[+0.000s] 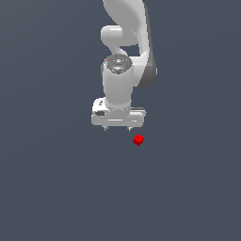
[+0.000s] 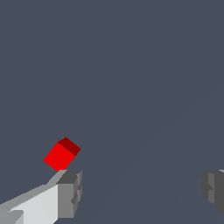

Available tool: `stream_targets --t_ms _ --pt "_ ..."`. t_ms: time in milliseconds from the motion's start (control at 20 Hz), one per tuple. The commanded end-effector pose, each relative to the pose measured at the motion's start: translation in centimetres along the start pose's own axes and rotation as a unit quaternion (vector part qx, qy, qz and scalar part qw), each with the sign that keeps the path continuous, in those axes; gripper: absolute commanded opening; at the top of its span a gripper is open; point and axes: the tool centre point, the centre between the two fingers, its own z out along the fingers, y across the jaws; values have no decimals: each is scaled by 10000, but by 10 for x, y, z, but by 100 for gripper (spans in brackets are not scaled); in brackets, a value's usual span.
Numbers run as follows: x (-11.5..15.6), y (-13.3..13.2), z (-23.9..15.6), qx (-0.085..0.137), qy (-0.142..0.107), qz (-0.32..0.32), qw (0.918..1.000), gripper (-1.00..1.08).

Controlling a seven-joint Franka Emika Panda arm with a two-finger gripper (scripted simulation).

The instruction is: Pick up the red cube and move it to a goal position.

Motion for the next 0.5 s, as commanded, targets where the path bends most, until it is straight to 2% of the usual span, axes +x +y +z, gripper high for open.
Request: stream_targets --t_ms 0,450 --pt "0 0 0 0 0 0 10000 100" --pt "-5 -6 10 6 -8 230 9997 100"
